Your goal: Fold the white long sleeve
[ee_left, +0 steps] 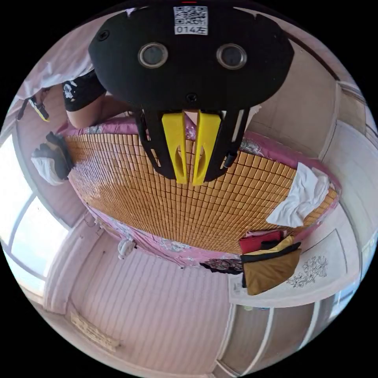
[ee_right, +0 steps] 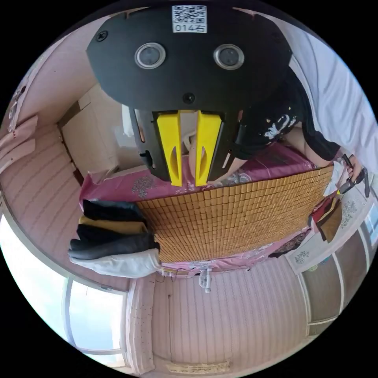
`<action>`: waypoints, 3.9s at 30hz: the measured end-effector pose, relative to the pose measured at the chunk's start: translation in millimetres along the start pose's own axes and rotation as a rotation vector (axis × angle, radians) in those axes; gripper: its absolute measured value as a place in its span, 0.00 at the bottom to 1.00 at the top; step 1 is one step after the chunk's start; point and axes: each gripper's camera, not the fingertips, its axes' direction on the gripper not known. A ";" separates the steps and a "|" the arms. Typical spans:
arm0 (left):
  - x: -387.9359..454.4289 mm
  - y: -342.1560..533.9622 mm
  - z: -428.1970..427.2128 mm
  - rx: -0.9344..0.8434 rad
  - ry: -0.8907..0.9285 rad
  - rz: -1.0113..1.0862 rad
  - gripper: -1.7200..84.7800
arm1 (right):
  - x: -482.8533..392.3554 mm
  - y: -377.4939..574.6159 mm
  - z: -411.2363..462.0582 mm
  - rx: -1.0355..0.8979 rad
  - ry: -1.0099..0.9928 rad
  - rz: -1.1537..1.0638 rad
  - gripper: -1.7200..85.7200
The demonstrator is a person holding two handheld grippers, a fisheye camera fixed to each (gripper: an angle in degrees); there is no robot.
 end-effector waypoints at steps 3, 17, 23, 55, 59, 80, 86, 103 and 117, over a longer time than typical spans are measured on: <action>-46.8 44.3 -29.0 0.087 -0.018 -0.118 0.08 | -75.7 -46.9 16.2 0.041 -0.119 -0.189 0.09; -233.7 241.6 -59.4 0.155 -0.197 -0.457 0.10 | -487.5 -134.5 104.9 -0.159 -0.769 -0.901 0.11; -289.8 252.3 -32.8 0.186 -0.189 -0.488 0.11 | -645.4 -147.9 175.0 -0.265 -0.747 -1.106 0.11; -124.2 45.2 154.9 -0.015 0.437 0.123 0.09 | -638.3 -312.1 338.3 -0.396 -0.316 -0.666 0.07; -72.5 53.4 153.4 -0.027 0.458 0.205 0.09 | -482.5 -273.2 288.1 -0.367 -0.379 -0.503 0.10; -99.8 -71.0 243.7 -0.274 0.058 0.129 0.06 | -426.8 -176.2 282.5 -0.393 -0.637 -0.573 0.12; -95.2 -101.0 277.8 -0.387 0.036 0.130 0.10 | -483.3 -194.4 328.5 -0.398 -0.578 -0.591 0.14; -129.2 -160.6 287.5 -0.499 0.049 0.105 0.05 | -285.7 -237.2 330.2 -0.372 -0.788 -0.242 0.03; -188.0 -205.3 128.7 -0.252 0.171 0.129 0.01 | -61.8 -201.4 255.8 -0.248 -0.637 -0.047 0.03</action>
